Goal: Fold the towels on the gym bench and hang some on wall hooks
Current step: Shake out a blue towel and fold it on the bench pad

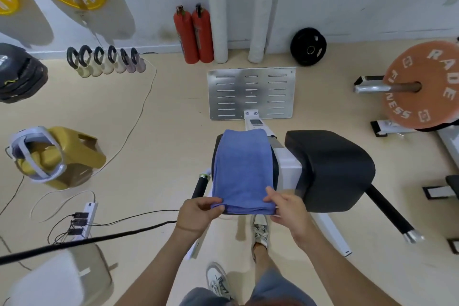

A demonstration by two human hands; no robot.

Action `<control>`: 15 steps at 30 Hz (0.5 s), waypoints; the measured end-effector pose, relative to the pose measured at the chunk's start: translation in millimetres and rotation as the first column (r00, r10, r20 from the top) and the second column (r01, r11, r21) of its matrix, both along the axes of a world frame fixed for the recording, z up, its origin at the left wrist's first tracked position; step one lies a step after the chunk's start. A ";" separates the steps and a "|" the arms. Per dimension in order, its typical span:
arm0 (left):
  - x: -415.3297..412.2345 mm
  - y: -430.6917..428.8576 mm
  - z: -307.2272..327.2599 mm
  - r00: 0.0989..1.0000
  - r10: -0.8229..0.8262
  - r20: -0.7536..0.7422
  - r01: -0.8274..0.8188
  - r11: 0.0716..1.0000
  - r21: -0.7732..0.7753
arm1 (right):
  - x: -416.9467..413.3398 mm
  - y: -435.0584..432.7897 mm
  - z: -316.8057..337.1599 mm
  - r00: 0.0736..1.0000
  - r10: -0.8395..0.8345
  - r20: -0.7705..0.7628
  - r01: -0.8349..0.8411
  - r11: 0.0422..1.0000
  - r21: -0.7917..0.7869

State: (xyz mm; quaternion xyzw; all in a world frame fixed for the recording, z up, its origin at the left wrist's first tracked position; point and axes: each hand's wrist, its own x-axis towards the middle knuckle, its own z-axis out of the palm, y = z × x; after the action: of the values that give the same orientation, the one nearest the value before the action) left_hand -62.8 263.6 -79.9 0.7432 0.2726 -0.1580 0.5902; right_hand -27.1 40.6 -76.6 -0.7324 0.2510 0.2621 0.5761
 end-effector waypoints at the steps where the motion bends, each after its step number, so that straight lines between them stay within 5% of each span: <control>1: -1.1 -1.6 1.8 0.999 0.049 -0.006 -0.049 0.998 -0.051 | -1.8 0.9 1.2 0.996 -0.084 -0.035 0.085 0.996 0.028; 7: -8.8 -15.6 1.0 0.980 0.198 0.022 -0.196 0.977 -0.080 | -15.0 18.6 -0.5 0.973 -0.230 -0.032 0.231 0.973 0.027; 12: -27.5 -13.4 -5.4 1.000 0.012 0.027 -0.008 0.989 -0.145 | -39.5 25.8 3.6 0.987 0.060 0.150 -0.027 0.977 -0.212; 15: -42.5 -5.3 -12.3 0.986 -0.164 0.019 0.165 0.982 -0.087 | -50.5 23.8 -0.9 0.985 0.159 0.064 -0.151 0.982 -0.112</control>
State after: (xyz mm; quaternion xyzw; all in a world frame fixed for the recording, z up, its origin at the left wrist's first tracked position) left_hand -105.3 258.3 -92.2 0.7371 0.1997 -0.2138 0.6091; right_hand -77.6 64.4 -77.5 -0.7885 0.1858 0.2653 0.5228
